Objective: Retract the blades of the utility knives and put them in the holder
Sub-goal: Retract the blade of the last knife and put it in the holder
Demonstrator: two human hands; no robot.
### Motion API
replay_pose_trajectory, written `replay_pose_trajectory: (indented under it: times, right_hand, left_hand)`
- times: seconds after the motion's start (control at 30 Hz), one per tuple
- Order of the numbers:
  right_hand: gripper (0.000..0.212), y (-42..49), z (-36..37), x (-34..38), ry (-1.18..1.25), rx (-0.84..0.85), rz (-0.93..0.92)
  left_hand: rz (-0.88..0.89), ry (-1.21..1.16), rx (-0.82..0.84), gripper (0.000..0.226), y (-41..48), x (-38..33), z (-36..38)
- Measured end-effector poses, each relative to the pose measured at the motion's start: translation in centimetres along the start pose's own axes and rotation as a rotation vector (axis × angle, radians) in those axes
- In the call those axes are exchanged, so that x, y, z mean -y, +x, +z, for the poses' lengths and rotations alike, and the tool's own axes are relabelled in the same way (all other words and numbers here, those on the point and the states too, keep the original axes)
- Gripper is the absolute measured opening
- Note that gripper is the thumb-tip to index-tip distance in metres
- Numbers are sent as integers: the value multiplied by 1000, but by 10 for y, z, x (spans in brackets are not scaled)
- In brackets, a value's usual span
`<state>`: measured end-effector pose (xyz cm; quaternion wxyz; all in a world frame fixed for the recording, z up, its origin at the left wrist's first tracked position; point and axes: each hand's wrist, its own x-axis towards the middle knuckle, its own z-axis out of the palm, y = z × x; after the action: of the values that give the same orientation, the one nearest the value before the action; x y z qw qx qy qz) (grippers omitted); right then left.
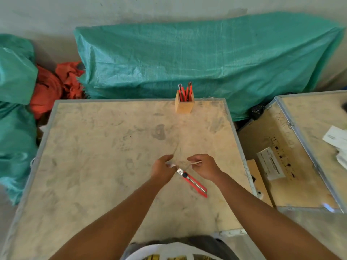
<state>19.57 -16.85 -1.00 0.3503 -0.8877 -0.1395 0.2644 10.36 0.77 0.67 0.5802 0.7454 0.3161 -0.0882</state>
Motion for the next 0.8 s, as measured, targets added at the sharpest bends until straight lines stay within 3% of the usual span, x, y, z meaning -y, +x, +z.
replay_pose_trajectory:
  times: [0.17,0.23,0.33,0.47,0.6,0.8]
  right_hand:
    - [39,-4,6,-17,-85,82,45]
    - [45,-25,31,-32,-275,409,-183]
    - [50,-24,35,-27,-333,335,-227]
    - [38,-16,34,-21,-315,266,-206]
    - [24,-19,39,-28,-311,310,-186]
    - [21,-26,28,-43,-184,390,-116]
  left_hand:
    - [-108,40,115,63,-28,20,28]
    - [-275,-100,-40,67,-89,63,63]
    - [-267,-102,-32,71,-87,69,76]
    - [-260,-149,-14,68,-83,54,86]
    - [-236,-204,-121,41,-86,48,107]
    - [-227,-268,-199,51,-98,53,125]
